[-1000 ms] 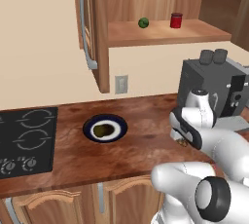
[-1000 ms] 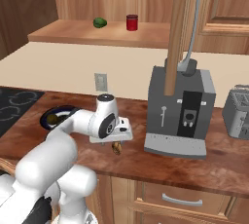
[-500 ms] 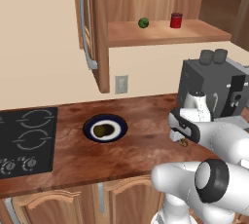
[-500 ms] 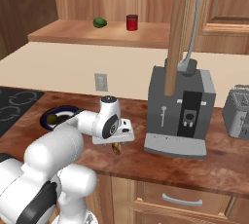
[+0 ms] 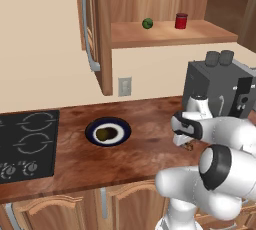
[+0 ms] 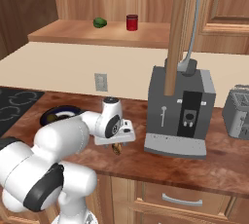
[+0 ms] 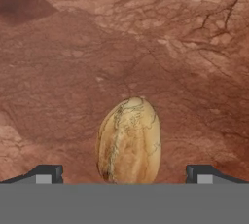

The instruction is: Pick the avocado and bread from the counter and place them on the plate. Then pick the jam from the cabinet and place it next to the plate. Lastly close the cabinet door.

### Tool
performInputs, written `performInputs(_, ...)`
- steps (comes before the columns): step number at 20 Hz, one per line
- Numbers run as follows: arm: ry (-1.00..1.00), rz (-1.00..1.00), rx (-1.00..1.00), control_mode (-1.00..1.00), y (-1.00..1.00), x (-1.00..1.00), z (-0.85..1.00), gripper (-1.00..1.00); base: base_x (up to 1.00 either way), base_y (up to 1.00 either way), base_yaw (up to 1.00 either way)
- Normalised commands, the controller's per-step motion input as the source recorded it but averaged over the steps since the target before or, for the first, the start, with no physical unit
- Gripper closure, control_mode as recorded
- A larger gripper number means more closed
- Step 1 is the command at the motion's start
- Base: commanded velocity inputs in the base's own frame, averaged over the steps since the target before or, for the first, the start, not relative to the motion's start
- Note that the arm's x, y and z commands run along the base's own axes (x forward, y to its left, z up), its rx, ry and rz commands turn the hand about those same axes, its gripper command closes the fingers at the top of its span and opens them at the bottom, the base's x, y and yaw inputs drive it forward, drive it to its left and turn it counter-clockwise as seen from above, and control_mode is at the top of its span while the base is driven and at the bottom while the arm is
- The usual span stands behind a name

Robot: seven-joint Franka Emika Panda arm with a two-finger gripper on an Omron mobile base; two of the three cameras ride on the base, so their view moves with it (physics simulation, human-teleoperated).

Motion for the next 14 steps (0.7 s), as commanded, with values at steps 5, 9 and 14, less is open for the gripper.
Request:
performInputs(5,0.01,0.02,0.00,-1.00,0.00,0.04,-0.12,-1.00,0.00,0.00,0.00)
performInputs(9,0.03,0.02,0.00,-1.00,0.00,0.05,-0.12,-1.00,0.00,0.00,0.00)
performInputs(14,0.05,0.02,0.00,-1.00,0.00,0.06,-0.17,-1.00,0.00,0.00,0.00)
